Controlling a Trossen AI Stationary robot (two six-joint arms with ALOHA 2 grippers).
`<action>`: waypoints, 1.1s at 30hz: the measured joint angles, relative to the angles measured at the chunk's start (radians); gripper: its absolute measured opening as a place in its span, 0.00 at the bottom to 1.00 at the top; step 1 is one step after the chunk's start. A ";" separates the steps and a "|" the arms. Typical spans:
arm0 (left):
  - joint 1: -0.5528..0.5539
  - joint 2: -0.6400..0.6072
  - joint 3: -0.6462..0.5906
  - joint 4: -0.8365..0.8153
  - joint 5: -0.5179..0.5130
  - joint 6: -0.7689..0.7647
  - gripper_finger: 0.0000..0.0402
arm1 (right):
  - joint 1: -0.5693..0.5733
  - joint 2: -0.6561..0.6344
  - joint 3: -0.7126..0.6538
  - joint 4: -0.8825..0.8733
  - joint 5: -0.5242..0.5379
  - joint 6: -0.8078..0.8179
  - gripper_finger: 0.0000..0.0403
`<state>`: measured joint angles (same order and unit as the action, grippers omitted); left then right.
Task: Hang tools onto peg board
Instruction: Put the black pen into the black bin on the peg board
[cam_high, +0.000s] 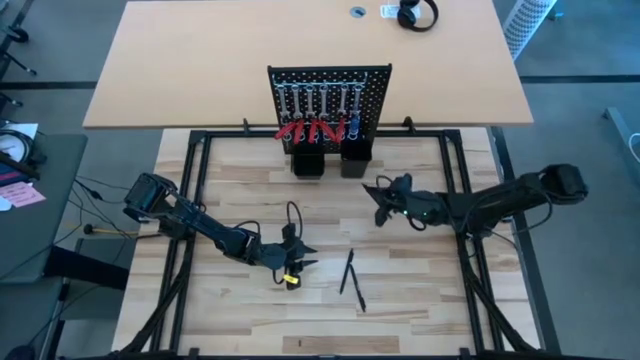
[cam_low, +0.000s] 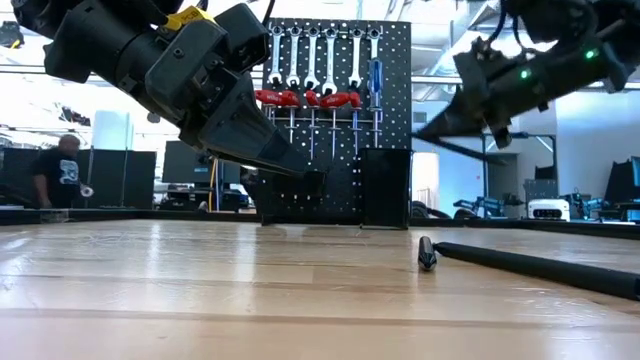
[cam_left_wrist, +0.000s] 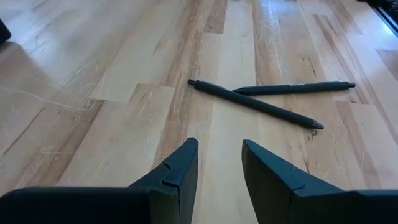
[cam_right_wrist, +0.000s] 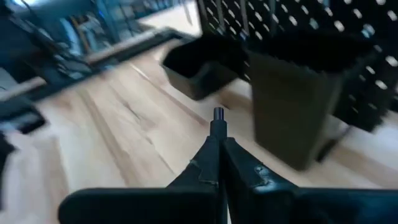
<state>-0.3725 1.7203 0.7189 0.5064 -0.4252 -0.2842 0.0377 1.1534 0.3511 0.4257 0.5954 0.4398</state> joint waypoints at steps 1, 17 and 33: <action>0.000 0.000 0.000 0.004 0.000 0.011 0.29 | 0.013 0.001 0.000 0.027 0.003 -0.009 0.03; 0.156 0.263 0.051 0.843 0.079 0.426 0.34 | 0.230 0.310 0.007 0.991 -0.056 -0.425 0.03; 0.264 0.265 0.218 0.740 0.333 0.276 0.49 | 0.248 0.438 0.113 1.049 -0.128 -0.523 0.03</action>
<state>-0.1081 1.9850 0.9366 1.2459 -0.0926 -0.0078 0.2862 1.5909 0.4644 1.4744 0.4671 -0.0830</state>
